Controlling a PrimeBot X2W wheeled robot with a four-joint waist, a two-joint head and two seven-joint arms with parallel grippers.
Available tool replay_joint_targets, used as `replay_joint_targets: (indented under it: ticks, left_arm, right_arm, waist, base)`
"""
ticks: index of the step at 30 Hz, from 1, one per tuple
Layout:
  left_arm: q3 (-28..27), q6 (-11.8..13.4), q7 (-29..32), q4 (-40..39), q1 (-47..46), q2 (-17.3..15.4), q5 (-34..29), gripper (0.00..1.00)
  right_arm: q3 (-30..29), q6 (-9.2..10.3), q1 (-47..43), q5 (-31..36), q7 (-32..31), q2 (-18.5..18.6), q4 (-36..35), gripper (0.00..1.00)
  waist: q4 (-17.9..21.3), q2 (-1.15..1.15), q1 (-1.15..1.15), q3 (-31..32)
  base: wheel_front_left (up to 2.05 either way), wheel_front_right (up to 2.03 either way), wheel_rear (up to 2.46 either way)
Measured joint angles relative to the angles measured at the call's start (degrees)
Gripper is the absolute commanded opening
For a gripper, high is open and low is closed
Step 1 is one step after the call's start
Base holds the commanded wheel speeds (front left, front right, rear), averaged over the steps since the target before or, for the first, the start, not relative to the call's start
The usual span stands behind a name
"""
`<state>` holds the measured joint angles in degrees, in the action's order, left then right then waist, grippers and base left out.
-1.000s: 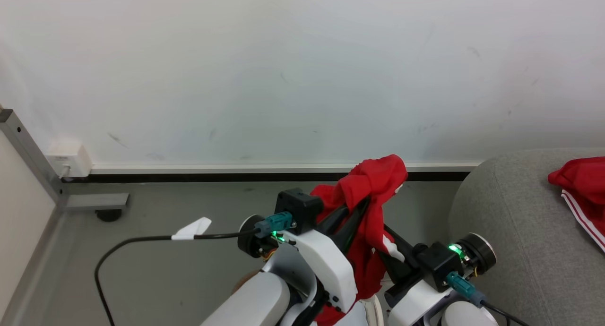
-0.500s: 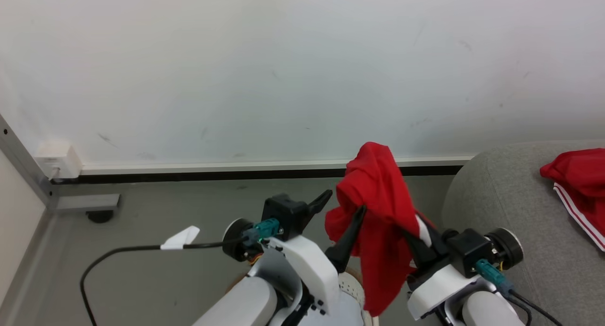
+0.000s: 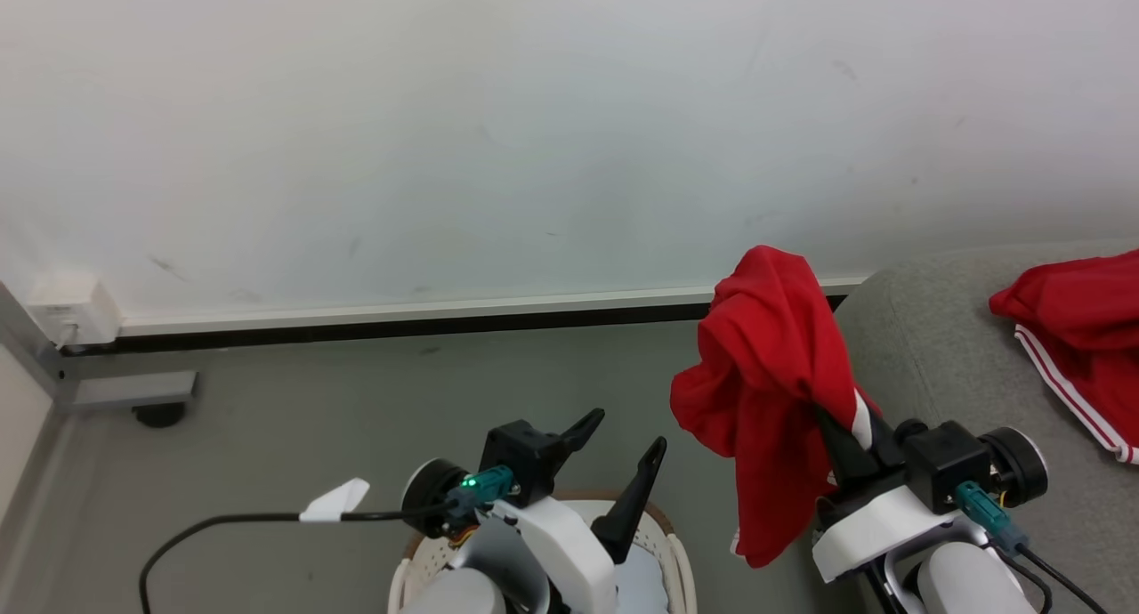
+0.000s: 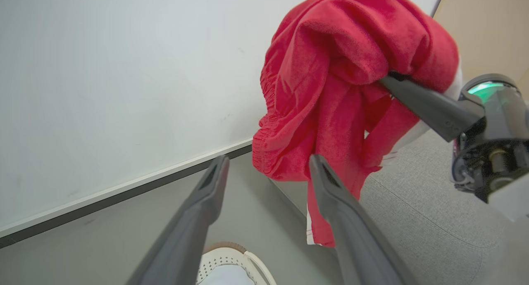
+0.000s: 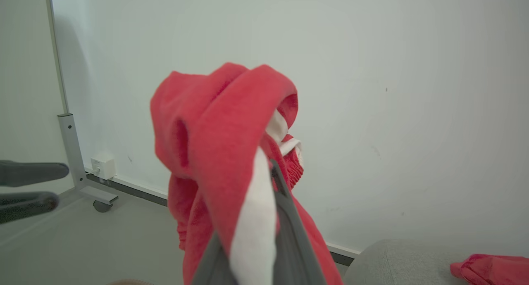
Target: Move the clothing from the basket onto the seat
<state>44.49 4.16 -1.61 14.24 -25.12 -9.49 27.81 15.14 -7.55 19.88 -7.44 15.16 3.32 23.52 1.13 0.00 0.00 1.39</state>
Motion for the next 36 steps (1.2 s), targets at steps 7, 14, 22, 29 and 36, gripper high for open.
replay_joint_targets:
  ticks: [7, 14, 22, 29, 36]
  left_arm:
    - [0.0, 0.2, -1.0, 0.3, 0.1, 0.3, 0.0, 1.00]
    - [0.6, -0.1, -1.8, 0.2, 0.0, 0.4, 0.0, 1.00]
    - [2.4, -0.6, -2.5, 0.5, -0.3, 1.7, -0.2, 1.00]
    - [4.2, -1.6, -3.1, 1.4, -1.7, 3.4, -1.1, 1.00]
    - [5.6, -3.2, -3.3, 1.5, -6.5, 4.0, -2.3, 1.00]
  right_arm:
    - [-0.9, 0.00, -0.4, 0.2, 0.0, 0.8, -1.5, 0.00]
    - [-2.2, 0.00, -0.7, -0.2, 0.0, 2.6, -3.8, 0.00]
    - [-4.6, 0.00, -1.9, -1.2, 0.0, 5.9, -6.4, 0.00]
    - [-7.5, 0.00, -3.8, -2.8, 0.0, 9.1, -8.1, 0.00]
    - [-11.3, -0.01, 2.2, -3.8, 0.0, 13.2, -8.4, 0.00]
  waist:
    - [2.3, 0.00, 0.00, -0.5]
    - [7.0, 0.00, 0.00, -1.3]
    - [14.2, 0.00, 0.00, -2.5]
    - [17.9, 0.00, 0.00, -4.6]
    - [16.6, 0.00, 0.00, -10.5]
  base:
    - [0.00, 0.00, 0.00]
    - [0.00, 0.00, 0.00]
    - [0.00, 0.00, 0.00]
    - [0.00, 0.00, 0.00]
    - [0.00, 0.00, 0.00]
